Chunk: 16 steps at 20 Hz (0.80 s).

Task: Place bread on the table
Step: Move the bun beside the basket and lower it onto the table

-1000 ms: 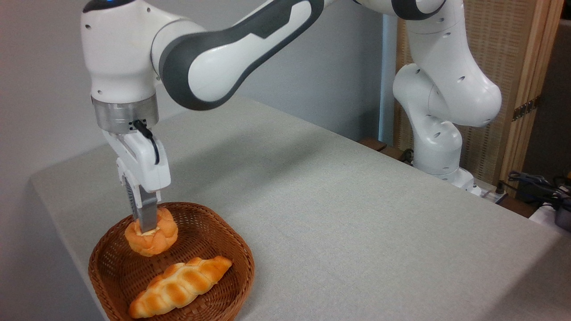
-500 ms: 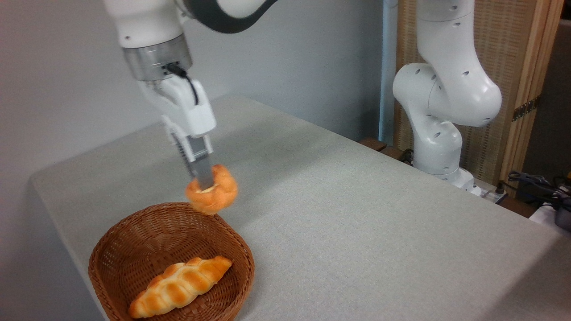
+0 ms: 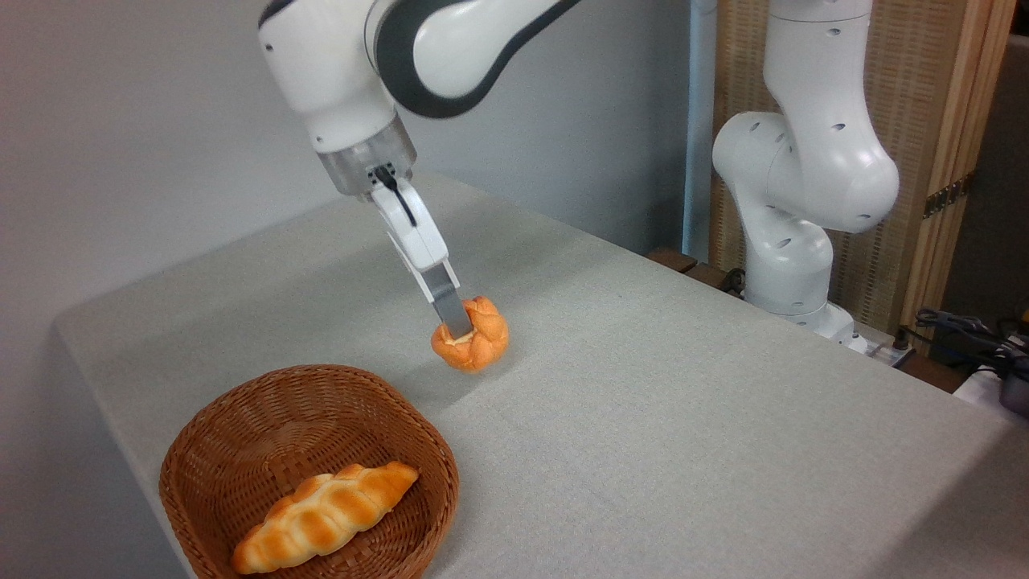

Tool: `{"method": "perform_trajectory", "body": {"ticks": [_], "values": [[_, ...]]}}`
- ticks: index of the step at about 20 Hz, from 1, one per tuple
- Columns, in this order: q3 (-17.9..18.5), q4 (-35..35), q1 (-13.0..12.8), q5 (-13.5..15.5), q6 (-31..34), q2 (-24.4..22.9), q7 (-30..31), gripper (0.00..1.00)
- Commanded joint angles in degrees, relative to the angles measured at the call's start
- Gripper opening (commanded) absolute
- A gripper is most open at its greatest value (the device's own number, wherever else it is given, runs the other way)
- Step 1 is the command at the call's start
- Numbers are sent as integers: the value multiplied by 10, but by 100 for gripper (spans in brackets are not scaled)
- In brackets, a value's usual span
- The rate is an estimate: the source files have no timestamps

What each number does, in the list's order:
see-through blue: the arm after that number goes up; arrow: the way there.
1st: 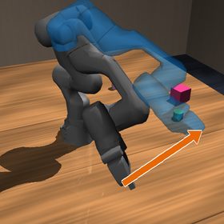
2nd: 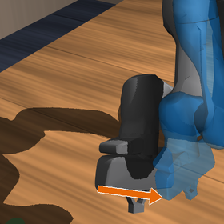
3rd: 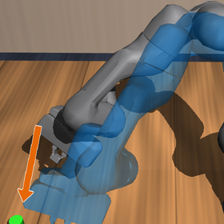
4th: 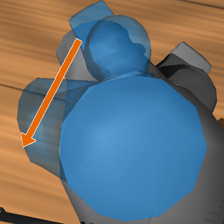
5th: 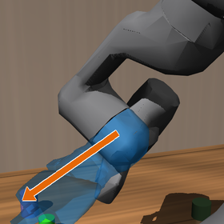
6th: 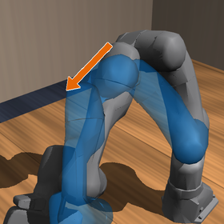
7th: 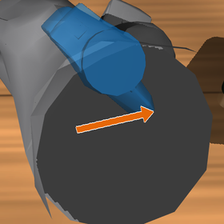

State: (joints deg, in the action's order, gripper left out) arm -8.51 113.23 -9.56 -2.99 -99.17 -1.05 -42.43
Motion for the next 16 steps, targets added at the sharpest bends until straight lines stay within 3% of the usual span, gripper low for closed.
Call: {"method": "perform_trajectory", "body": {"ticks": [1,2,9,16], "values": [[5,16,-6,-8,-15,-1,-2,96],[4,16,-6,-8,-15,5,-1,100],[2,14,-6,-1,-17,7,16,100],[5,6,-5,27,-17,6,57,100]]}}
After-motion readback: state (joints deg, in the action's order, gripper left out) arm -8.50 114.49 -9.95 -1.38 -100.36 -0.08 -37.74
